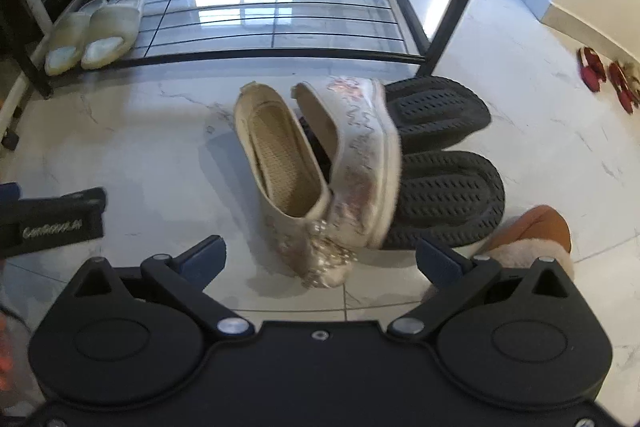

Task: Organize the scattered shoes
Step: 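Move the left gripper toward the cream embroidered shoes on the black slippers, then lower the left gripper over one cream embroidered shoe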

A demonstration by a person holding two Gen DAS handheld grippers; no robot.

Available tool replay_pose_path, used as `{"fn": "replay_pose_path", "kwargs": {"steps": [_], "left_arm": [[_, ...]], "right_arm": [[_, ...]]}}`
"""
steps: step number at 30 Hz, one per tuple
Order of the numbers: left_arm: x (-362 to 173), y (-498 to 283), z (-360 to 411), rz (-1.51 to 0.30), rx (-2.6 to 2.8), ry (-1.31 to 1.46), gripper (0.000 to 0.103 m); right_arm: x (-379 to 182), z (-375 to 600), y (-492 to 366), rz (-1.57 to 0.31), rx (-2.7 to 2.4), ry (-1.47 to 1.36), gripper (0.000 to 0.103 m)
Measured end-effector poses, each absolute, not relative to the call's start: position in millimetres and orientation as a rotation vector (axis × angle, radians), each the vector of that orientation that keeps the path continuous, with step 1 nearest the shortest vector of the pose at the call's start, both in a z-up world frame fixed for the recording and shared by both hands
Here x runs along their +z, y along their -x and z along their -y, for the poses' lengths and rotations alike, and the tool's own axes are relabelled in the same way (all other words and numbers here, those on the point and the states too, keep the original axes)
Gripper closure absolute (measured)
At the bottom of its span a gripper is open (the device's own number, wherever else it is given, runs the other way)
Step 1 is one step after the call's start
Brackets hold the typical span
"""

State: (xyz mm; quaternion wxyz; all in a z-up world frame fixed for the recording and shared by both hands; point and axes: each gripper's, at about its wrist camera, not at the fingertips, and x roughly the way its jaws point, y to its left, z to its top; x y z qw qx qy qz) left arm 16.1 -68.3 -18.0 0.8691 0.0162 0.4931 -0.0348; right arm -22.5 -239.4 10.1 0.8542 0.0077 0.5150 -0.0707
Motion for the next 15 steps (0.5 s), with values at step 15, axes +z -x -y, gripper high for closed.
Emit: {"fn": "replay_pose_path", "kwargs": {"steps": [15], "left_arm": [[-41.9,-53.4,113.9,-0.922,-0.239,0.109,0.002]], "right_arm": [[110.2,319.0,61.6,-0.621,-0.169,-0.196,0.000]]}}
